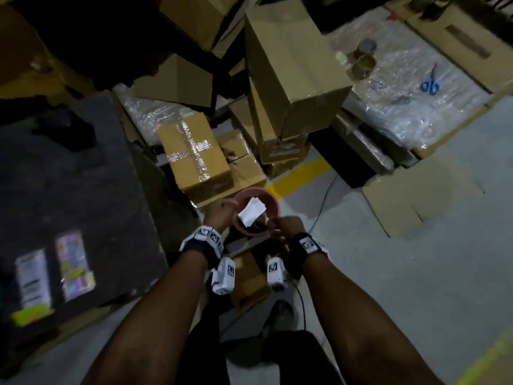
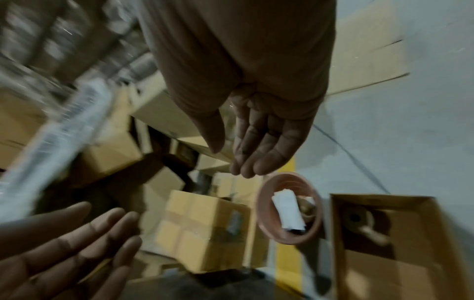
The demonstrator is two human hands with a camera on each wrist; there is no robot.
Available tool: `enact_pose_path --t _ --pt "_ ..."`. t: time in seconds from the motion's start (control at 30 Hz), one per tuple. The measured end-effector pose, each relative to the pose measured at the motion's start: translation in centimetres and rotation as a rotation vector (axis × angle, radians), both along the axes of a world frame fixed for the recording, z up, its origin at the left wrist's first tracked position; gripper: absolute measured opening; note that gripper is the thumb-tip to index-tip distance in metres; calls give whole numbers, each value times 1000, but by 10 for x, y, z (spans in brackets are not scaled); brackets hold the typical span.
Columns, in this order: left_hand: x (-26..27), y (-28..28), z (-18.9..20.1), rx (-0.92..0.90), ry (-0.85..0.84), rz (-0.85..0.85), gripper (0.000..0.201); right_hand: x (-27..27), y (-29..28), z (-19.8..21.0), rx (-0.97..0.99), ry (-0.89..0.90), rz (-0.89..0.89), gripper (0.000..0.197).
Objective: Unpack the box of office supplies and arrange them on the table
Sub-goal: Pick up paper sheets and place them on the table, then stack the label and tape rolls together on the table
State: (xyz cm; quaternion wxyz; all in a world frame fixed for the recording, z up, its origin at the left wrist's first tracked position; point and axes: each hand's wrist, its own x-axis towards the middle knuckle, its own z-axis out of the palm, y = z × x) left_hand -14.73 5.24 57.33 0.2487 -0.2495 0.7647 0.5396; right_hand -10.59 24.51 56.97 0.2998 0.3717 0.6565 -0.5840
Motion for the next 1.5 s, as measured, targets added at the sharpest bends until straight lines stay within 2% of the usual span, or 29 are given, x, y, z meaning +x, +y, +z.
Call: enact_pose_path --t 0.07,0.13,0.23,0.33,0.53,0.7,0.9,1.03,1.17,1.27,1.33,1.37,1.4,1.43,1.47,1.5 --pt "6 -2 61 5 20 30 20 -4 -10 47 -14 61 25 14" --pt "20 -16 99 7 65 17 16 -5 -25 83 -33 121 45 16" --pt "41 -47 121 3 135 58 18 2 -51 120 -40 173 88 19" --pt "71 -92 132 -8 170 91 20 12 -95 132 -45 180 168 25" --pt "134 -218 134 3 232 259 27 46 -227 136 -26 148 297 20" --pt "173 -358 124 -37 202 368 17 70 -366 113 -112 83 468 26" --pt "207 -490 116 -117 175 451 12 89 -519 144 -158 197 517 24" --pt "225 -555 111 -245 135 577 12 104 -603 145 -237 221 561 19" --pt "230 -612 82 -282 98 648 18 108 -672 143 -248 144 771 23" --pt "228 -637 90 -301 46 648 20 106 -709 131 -214 147 908 27" --pt "225 -650 91 -332 -7 583 27 106 -723 125 -142 207 1049 19" --pt "223 -656 91 -346 -49 543 30 108 -728 124 -152 260 1092 8" --pt "220 -662 89 -353 -88 515 34 108 -735 114 -148 325 1125 14" --pt "218 -665 87 -344 -133 493 38 108 -739 114 -218 227 1139 28" --pt "215 -668 85 -328 -167 477 43 106 -745 111 -167 411 1334 37" --pt "213 -671 83 -326 -196 461 48 107 -748 102 4 666 1355 40"
